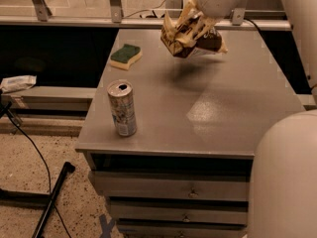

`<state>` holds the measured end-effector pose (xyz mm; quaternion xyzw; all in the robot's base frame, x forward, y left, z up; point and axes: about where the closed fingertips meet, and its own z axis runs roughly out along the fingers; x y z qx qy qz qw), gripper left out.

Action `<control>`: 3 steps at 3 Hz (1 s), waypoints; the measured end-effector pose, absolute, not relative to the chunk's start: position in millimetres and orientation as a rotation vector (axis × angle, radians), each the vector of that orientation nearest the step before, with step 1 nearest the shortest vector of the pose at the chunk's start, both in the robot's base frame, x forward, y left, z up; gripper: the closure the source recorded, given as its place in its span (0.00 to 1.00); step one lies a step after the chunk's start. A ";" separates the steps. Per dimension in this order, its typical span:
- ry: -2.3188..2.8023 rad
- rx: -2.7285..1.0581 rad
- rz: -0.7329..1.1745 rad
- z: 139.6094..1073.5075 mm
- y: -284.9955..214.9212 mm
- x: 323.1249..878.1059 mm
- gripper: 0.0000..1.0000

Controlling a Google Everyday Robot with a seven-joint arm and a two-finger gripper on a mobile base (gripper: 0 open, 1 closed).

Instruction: Move brown chip bag near redbull can

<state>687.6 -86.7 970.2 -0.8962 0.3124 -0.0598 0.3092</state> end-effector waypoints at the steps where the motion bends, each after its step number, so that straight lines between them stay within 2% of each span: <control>1: 0.791 -2.304 -0.199 1000.7 -131.1 682.0 1.00; 2: 0.790 -2.292 -0.209 1000.2 -127.9 687.2 1.00; 3: 0.697 -2.250 -0.301 1021.8 -146.8 663.4 1.00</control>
Offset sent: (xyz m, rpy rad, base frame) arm -0.0117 -0.0424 0.0217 0.0333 -0.0255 0.0076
